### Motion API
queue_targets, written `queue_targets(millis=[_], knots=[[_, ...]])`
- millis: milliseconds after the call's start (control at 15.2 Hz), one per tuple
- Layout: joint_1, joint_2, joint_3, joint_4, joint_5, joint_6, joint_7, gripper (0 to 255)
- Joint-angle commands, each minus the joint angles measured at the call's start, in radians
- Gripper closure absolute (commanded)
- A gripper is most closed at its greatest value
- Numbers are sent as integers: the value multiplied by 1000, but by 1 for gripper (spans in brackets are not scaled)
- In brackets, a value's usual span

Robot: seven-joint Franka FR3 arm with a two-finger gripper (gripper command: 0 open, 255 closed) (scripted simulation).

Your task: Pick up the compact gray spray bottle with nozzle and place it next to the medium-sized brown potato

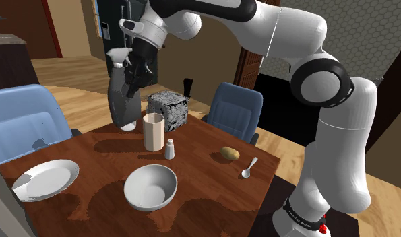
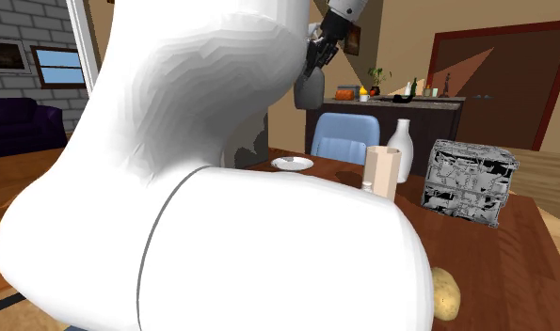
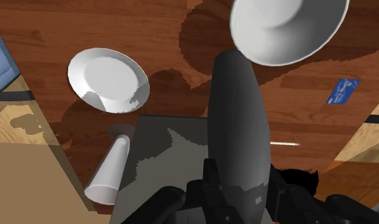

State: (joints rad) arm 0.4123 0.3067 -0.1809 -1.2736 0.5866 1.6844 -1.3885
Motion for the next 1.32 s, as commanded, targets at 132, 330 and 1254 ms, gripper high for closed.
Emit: queue_targets(millis=[132,330,1254], knots=[[-35,-56,-21,-62,0,-24,-53,255],[-69,-102,-45,-120,-1,-46,-111,255],[-250,-184,-179,-199,-13,-213,-380,255]])
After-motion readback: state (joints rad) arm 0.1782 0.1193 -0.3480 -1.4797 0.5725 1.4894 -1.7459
